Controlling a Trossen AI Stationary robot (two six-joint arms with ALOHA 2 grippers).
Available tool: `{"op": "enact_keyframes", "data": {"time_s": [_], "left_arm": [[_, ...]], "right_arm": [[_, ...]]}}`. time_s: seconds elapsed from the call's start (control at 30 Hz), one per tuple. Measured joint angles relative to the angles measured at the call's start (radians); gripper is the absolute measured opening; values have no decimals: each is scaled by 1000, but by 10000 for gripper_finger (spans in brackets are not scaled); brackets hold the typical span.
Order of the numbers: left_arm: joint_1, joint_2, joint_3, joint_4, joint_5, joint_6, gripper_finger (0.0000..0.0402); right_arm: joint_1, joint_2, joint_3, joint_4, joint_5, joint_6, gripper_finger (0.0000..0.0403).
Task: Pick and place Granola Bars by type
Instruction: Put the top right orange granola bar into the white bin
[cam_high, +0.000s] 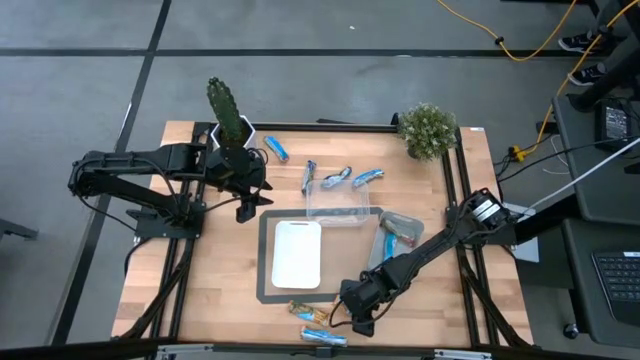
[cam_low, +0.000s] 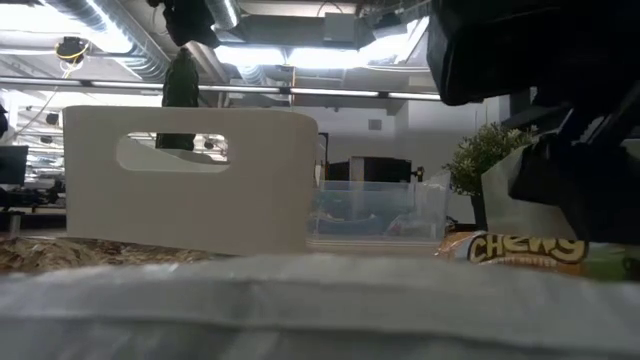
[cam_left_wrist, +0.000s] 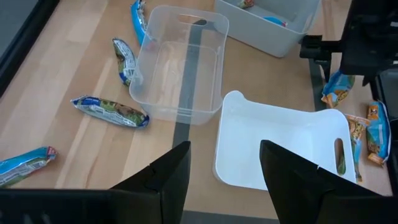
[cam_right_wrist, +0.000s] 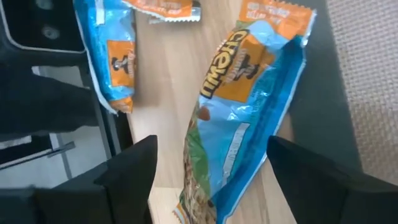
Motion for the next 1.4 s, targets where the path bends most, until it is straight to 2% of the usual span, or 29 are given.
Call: {"op": "enact_keyframes", "data": {"time_s": [0.13, 0.27, 0.37, 0.57, 0.77, 0.9, 1.1, 1.23, 1.4], "left_arm": [[0, 0, 0, 0, 0, 0, 184], [0, 0, 0, 0, 0, 0, 184], [0, 0, 0, 1, 0, 0, 184], [0, 0, 0, 1, 0, 0, 184], [0, 0, 0, 1, 0, 0, 184], [0, 0, 0, 1, 1, -3, 184], [0, 0, 0, 10, 72, -27, 184], [0, 0, 0, 10, 94, 1, 184], [0, -1, 0, 49, 142, 50, 184]], "right_arm": [[2, 0, 0, -33, 54, 16, 251], [1, 0, -2, -37, 58, -5, 173], [0, 1, -3, -35, 59, -11, 131], [0, 4, 3, -33, 38, -12, 102], [4, 13, 92, -94, 16, -113, 69], [16, 10, 212, -235, 15, -204, 40], [37, 9, 436, -600, 64, -363, 11], [24, 8, 597, -836, 181, -402, 8], [-23, 7, 812, -1066, 376, -390, 8]]}}
